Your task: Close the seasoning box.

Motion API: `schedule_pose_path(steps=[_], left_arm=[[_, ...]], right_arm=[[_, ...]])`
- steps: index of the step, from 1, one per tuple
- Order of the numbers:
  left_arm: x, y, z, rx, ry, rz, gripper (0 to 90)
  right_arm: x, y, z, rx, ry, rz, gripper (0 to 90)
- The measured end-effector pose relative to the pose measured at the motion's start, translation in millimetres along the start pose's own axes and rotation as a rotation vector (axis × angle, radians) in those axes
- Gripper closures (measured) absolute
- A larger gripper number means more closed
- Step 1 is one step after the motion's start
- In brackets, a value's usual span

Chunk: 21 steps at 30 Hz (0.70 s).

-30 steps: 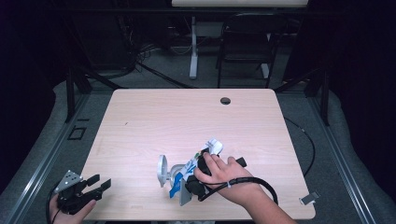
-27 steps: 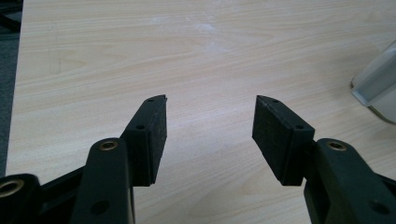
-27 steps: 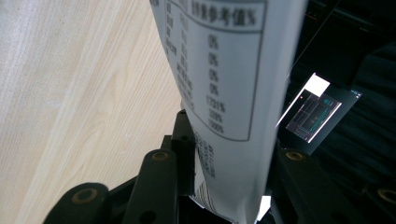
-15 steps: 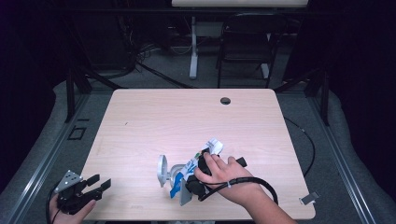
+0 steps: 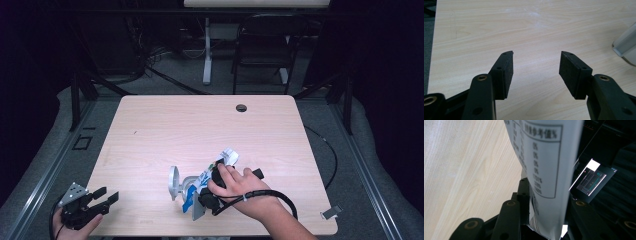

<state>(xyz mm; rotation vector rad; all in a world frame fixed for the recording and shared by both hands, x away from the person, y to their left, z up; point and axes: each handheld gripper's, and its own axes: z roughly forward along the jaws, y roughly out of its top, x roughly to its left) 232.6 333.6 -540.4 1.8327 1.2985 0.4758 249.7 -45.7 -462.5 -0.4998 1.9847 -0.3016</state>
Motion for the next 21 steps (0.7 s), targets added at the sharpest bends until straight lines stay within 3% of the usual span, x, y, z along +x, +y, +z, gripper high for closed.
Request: schedule_pose_path(steps=[1,3,13,21], left_arm=[[0.0,0.0,-0.1,0.000,0.000,-0.001,45.5],[0.0,0.2,-0.5,-0.001,0.000,-0.001,45.5],[-0.1,0.1,-0.2,0.000,0.000,0.001,45.5],[-0.6,0.3,-0.1,0.001,-0.001,0.003,45.5]], right_arm=[[-1.4,1.0,-1.8,0.023,-0.005,-0.018,71.4],[0.5,-0.2,0.8,-0.009,0.002,0.007,71.4],[-0.5,1.4,-0.6,0.016,0.003,-0.006,71.7],[-0.7,2.3,-0.1,0.000,-0.001,-0.002,71.9]])
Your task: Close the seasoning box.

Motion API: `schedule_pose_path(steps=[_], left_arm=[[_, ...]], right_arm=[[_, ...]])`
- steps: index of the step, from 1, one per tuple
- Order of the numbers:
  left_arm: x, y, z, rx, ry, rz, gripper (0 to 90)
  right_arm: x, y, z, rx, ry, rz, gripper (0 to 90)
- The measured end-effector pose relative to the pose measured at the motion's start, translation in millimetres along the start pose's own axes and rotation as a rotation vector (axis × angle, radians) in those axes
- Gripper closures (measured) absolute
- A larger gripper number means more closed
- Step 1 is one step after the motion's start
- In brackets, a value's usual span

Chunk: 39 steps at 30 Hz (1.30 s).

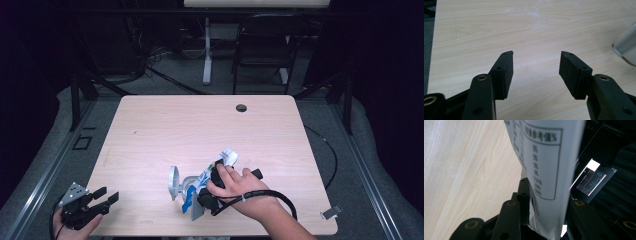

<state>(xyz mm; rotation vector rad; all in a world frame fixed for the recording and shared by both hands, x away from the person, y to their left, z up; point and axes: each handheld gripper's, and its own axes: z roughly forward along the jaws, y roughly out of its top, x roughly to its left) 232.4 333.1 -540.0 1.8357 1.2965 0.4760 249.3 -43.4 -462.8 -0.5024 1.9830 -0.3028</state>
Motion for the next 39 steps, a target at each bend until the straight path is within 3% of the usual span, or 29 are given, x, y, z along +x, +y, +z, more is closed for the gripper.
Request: schedule_pose_path(steps=[39], left_arm=[[1.2,-0.8,0.1,-0.002,0.000,-0.006,45.5]], right_arm=[[-0.4,3.8,-5.4,0.014,-0.004,-0.031,75.8]])
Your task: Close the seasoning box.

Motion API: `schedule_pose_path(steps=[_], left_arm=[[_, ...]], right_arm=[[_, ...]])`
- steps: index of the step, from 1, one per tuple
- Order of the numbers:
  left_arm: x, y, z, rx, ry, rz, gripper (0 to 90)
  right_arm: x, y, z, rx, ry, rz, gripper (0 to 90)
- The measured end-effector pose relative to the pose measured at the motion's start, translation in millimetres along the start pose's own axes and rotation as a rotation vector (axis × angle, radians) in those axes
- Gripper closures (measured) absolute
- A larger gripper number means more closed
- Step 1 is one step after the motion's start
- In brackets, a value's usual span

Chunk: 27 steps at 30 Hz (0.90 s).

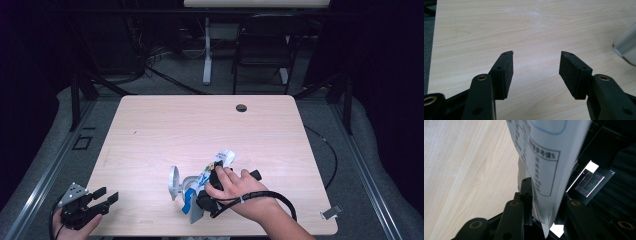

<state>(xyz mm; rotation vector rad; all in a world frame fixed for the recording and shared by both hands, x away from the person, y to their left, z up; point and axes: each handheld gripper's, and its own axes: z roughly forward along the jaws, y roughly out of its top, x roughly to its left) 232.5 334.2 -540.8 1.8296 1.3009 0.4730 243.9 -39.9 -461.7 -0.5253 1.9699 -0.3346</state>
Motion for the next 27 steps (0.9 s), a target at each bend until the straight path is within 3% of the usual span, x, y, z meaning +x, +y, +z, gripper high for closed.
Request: schedule_pose_path(steps=[2,27], left_arm=[[0.0,0.1,-0.2,0.002,0.001,0.000,45.5],[0.0,0.1,0.0,0.001,0.001,0.001,45.5]], right_arm=[[0.8,-0.8,1.2,-0.017,0.006,0.012,76.5],[0.6,0.7,-0.4,-0.001,0.016,0.003,85.6]])
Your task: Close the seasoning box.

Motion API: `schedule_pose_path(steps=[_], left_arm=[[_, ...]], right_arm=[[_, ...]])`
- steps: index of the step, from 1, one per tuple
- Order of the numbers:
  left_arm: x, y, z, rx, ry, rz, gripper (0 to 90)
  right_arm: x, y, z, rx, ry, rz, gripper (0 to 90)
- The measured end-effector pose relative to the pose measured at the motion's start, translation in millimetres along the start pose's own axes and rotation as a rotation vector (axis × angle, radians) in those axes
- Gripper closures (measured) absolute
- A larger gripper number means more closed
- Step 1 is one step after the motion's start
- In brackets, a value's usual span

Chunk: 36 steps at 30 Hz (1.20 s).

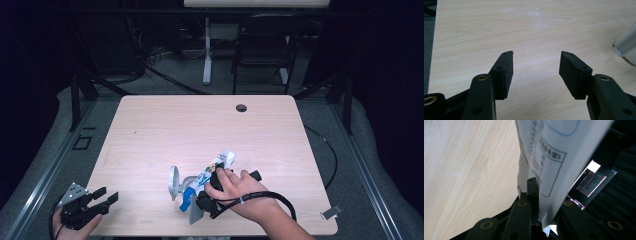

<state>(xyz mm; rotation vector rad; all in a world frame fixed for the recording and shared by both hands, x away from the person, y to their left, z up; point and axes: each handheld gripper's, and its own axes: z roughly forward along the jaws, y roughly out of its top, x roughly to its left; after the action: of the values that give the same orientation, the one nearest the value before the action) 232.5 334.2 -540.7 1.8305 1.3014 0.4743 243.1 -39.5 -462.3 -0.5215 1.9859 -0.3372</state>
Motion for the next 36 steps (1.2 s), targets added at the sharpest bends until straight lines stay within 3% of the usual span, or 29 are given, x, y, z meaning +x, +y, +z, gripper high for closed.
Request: schedule_pose_path(steps=[36], left_arm=[[0.8,-0.3,0.1,0.005,0.000,-0.002,45.5]], right_arm=[[-1.4,2.3,-3.6,-0.006,0.004,-0.007,86.5]])
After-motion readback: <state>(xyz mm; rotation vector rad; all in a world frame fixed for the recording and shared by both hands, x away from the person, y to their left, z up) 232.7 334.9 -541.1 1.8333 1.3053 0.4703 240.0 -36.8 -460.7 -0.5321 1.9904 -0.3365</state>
